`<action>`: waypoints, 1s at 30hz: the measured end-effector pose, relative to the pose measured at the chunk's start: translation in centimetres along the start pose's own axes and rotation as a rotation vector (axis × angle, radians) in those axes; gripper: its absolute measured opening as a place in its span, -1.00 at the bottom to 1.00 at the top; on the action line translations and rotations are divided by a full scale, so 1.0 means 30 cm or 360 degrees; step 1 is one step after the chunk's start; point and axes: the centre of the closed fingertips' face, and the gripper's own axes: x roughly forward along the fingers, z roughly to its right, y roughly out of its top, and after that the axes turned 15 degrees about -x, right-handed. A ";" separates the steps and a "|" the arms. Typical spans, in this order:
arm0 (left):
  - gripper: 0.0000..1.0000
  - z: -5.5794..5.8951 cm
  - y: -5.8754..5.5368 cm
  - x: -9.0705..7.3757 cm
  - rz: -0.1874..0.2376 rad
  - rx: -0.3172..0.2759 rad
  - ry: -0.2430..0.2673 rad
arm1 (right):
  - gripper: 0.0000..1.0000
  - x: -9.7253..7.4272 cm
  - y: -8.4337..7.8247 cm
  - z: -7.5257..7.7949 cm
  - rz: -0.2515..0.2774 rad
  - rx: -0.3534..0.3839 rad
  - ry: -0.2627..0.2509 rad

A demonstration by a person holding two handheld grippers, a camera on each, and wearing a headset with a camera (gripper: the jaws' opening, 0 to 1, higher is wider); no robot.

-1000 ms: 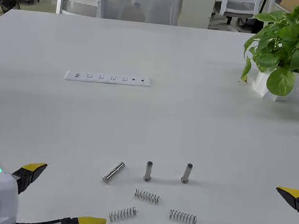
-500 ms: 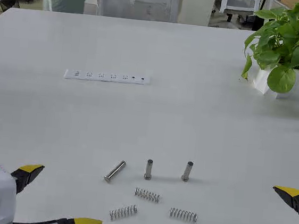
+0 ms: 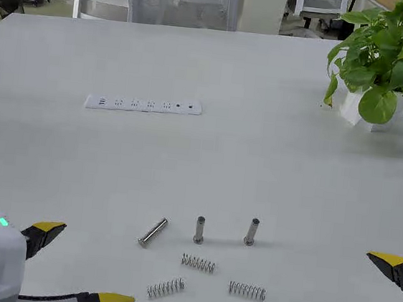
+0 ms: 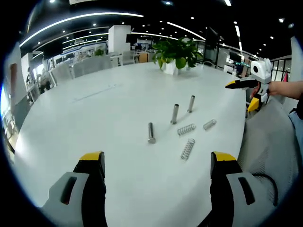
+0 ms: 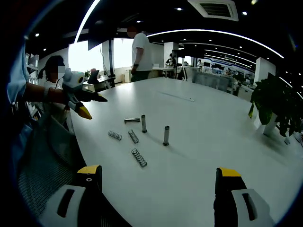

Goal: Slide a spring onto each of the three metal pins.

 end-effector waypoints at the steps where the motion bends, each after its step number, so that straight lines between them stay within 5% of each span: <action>1: 0.81 -0.003 0.000 0.003 -0.0004 0.0010 0.0001 | 0.99 0.001 -0.002 -0.001 -0.0001 0.0005 0.0002; 14: 0.66 -0.043 -0.001 0.054 -0.0091 -0.0030 0.0017 | 0.99 0.014 -0.012 -0.022 -0.0010 0.0011 0.0034; 30: 0.55 -0.043 0.019 0.133 -0.0249 -0.0106 -0.0028 | 0.99 0.020 -0.014 -0.039 -0.0001 0.0032 0.0039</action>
